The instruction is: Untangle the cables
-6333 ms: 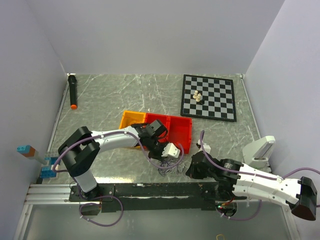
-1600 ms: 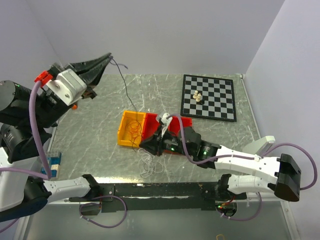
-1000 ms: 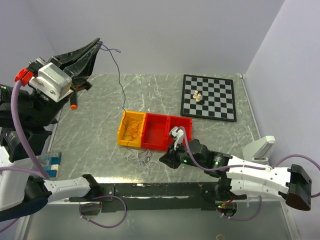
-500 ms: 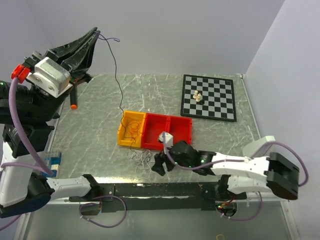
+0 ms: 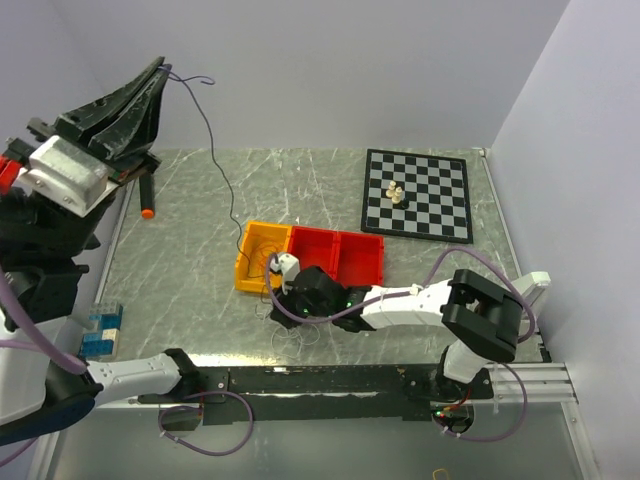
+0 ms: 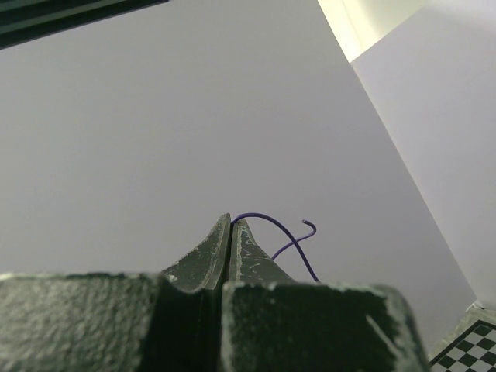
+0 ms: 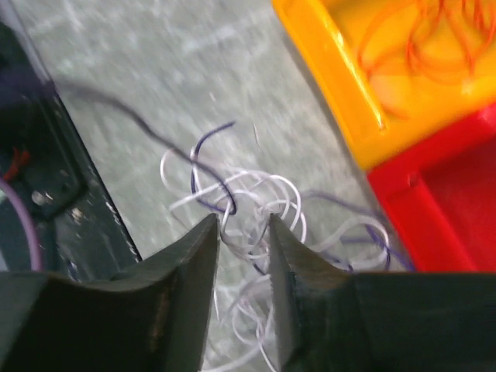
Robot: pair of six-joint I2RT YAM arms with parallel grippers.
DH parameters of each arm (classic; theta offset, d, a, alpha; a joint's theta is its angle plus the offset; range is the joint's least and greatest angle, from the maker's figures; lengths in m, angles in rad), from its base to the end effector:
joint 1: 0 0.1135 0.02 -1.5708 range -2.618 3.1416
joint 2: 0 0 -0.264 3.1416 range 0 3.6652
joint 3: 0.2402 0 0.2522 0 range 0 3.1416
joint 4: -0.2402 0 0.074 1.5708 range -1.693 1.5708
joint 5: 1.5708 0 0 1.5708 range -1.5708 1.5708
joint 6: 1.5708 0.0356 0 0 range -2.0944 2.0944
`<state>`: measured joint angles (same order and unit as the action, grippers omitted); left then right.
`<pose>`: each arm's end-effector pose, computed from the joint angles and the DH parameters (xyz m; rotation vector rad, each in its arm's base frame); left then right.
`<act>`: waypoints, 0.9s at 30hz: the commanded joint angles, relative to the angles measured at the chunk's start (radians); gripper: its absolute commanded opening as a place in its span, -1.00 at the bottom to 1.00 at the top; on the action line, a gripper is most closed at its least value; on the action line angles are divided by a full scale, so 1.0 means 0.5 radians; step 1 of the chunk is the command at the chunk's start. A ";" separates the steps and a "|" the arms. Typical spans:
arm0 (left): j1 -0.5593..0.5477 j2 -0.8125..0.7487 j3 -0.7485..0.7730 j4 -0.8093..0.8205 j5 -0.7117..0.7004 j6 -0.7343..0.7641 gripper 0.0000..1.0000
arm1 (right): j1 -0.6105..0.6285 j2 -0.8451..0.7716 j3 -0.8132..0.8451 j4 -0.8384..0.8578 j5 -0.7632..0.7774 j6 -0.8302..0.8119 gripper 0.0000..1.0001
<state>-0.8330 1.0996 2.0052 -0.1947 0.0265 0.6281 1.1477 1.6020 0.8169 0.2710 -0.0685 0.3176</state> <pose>0.0579 -0.0651 0.6500 0.5934 0.6250 -0.2035 0.1371 0.3104 0.1928 -0.9403 2.0233 0.9277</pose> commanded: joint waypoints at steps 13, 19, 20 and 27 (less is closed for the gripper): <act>-0.006 -0.027 0.091 0.374 -0.172 0.216 -0.98 | 0.015 -0.203 -0.467 0.019 0.063 0.156 -1.00; -0.006 0.172 0.425 0.635 -0.213 0.480 -0.98 | 0.039 -0.583 -0.833 -0.124 0.137 0.441 -1.00; -0.006 0.194 0.450 0.662 -0.200 0.511 -0.98 | 0.045 -0.663 -0.888 -0.158 0.207 0.490 -1.00; -0.006 0.224 0.316 0.644 -0.170 0.428 -0.99 | 0.070 -1.200 -1.091 -0.484 0.355 0.721 -1.00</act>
<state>-0.8330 1.1946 2.2051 0.1123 -0.0505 0.8494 1.1740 1.1126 0.3042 0.1287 0.0418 0.5880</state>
